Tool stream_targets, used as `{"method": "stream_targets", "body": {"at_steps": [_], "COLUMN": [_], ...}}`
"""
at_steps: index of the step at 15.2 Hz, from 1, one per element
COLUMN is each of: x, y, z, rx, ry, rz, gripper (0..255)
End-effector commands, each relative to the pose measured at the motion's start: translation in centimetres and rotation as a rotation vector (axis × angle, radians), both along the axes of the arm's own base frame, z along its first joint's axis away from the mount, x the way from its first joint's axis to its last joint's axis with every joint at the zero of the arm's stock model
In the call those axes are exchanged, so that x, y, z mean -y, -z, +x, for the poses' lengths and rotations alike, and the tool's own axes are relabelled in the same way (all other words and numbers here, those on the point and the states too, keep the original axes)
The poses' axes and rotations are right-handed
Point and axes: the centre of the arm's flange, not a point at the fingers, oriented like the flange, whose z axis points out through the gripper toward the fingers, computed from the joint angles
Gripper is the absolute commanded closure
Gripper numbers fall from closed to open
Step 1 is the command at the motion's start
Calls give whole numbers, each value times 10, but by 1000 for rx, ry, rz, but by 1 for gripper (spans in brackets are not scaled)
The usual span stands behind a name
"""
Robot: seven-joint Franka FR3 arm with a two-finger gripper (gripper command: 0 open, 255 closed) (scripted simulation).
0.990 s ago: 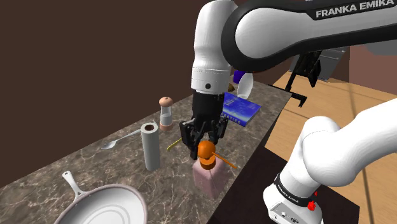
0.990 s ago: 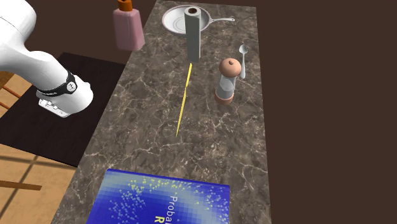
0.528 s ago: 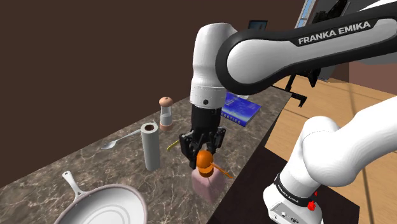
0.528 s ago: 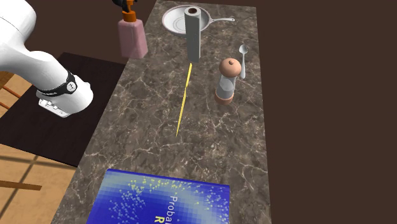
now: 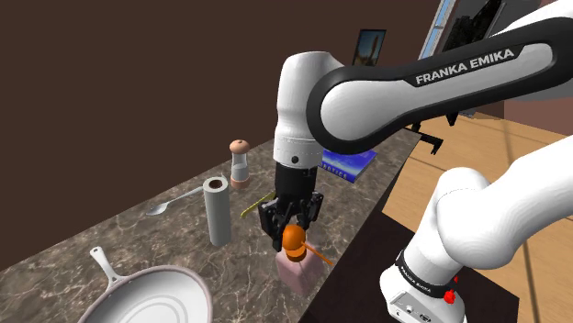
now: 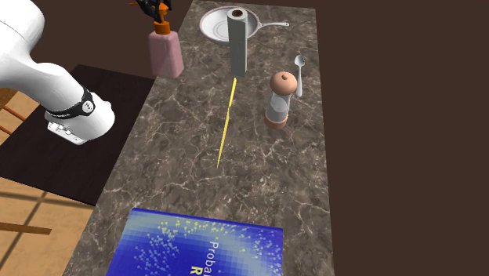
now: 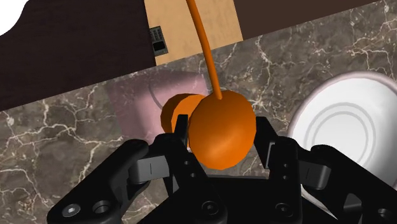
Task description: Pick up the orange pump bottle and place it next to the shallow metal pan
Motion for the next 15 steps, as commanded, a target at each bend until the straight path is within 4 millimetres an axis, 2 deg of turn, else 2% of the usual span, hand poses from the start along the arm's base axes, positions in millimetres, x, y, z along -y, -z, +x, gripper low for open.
{"method": "stream_targets", "body": {"at_steps": [1,3,4,9,13,15], "x": [0,0,0,0,10,10], "y": [0,0,0,0,-47,-47], "z": [0,0,0,0,11,11], "rx": [0,0,0,0,0,0], "ry": [0,0,0,0,0,0], "rz": [0,0,0,0,0,0], "gripper": [255,255,0,0,0,0]}}
